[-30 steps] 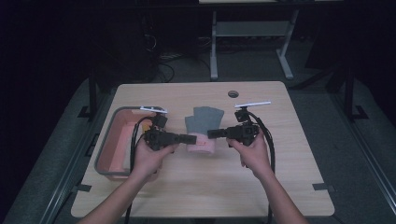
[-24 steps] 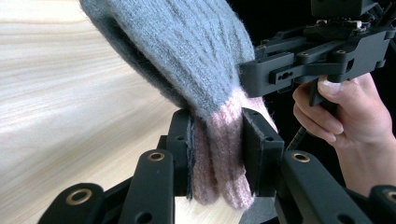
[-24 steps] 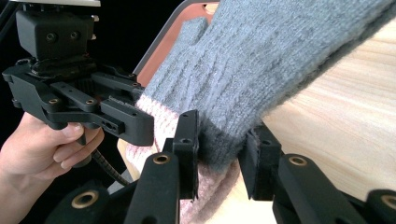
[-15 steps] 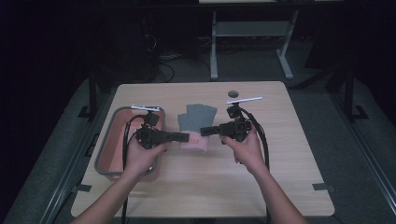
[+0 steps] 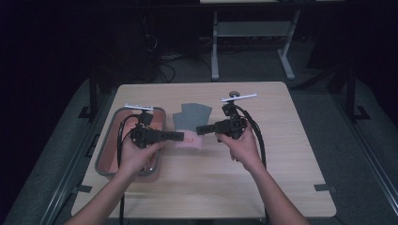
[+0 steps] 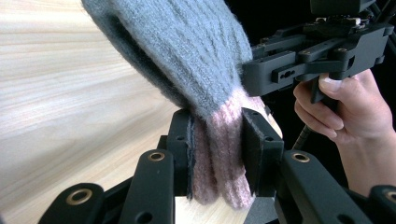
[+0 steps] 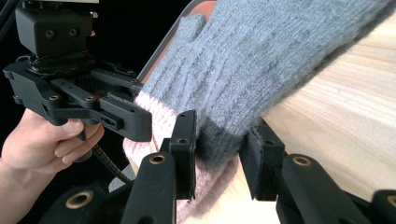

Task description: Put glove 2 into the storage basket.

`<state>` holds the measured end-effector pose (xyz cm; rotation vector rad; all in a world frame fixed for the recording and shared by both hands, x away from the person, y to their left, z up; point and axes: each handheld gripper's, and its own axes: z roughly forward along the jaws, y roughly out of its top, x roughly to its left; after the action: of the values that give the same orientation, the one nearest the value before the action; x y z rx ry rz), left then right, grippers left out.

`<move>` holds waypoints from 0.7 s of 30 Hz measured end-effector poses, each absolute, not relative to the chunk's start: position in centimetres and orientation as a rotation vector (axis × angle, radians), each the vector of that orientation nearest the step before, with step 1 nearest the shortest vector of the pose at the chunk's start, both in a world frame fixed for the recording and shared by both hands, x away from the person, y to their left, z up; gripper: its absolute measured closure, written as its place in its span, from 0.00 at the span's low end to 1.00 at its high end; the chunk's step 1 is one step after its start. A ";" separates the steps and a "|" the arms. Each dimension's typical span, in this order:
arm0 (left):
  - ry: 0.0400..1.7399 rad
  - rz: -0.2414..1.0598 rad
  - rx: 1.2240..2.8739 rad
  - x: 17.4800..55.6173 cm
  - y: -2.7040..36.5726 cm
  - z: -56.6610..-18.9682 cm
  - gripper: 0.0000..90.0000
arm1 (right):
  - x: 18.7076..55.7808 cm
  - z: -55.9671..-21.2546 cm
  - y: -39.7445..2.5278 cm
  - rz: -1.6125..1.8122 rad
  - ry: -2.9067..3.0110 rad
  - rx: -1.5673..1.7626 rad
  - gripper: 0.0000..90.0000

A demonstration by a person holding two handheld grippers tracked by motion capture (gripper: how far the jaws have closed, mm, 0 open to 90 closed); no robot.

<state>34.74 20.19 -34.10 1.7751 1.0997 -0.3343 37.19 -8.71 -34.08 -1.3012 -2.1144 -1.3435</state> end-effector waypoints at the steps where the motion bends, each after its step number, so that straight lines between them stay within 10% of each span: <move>1: 1.101 -0.329 1.776 34.8 20.4 -34.1 0.75 | 37.3 -34.1 -8.6 -1.348 -2.119 -1.292 0.75; 21: 1.170 -0.293 1.733 34.5 24.1 -33.8 0.75 | 38.3 -33.8 -6.3 -1.333 -2.145 -1.265 0.75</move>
<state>34.45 24.07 -33.84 1.7333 1.1702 -0.2926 38.32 -6.33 -33.83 -1.2654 -2.1446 -1.3332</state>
